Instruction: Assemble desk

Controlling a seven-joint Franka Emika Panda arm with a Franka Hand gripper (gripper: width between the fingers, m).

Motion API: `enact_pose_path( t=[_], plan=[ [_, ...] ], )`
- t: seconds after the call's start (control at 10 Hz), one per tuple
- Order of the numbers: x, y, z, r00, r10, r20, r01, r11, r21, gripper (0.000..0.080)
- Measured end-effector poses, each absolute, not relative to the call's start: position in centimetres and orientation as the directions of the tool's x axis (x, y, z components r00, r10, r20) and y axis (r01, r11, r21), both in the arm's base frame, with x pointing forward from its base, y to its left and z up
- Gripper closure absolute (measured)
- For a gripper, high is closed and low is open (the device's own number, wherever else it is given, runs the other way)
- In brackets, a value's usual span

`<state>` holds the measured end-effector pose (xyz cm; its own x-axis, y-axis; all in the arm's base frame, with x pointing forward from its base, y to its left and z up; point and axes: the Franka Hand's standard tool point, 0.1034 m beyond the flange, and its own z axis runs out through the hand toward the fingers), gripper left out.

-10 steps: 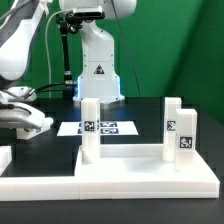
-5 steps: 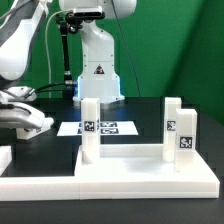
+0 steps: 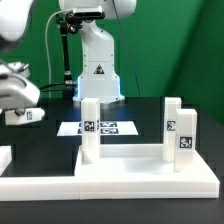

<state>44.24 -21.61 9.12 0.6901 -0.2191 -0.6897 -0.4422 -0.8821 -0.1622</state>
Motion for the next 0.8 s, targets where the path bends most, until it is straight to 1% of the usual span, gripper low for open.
enact_pose_path(
  t=[0.1,0.2,0.3,0.4,0.5,0.6,0.7,0.8],
  plan=[
    [44.7,-20.7,10.3,0.71,-0.227,-0.667,-0.441,-0.882,-0.17,0.0508],
    [43.7,-20.9,8.9,0.731,-0.277,-0.623,-0.466,-0.87,-0.16,0.0508],
    [43.3,-21.0,8.8,0.754,-0.3,-0.584,-0.467,-0.87,-0.156,0.0508],
    [43.8,-21.2,9.0,0.782,-0.315,-0.539,-0.458,-0.876,-0.153,0.0508],
    [44.5,-21.1,9.2,0.81,-0.335,-0.482,-0.449,-0.882,-0.142,0.0508],
    [46.7,-19.6,11.3,0.833,-0.341,-0.436,-0.435,-0.89,-0.135,0.0508],
    [49.9,-17.6,13.9,0.87,-0.342,-0.355,-0.41,-0.902,-0.134,0.0508],
    [52.2,-16.2,16.5,0.892,-0.33,-0.308,-0.385,-0.913,-0.137,0.0508]
  ],
)
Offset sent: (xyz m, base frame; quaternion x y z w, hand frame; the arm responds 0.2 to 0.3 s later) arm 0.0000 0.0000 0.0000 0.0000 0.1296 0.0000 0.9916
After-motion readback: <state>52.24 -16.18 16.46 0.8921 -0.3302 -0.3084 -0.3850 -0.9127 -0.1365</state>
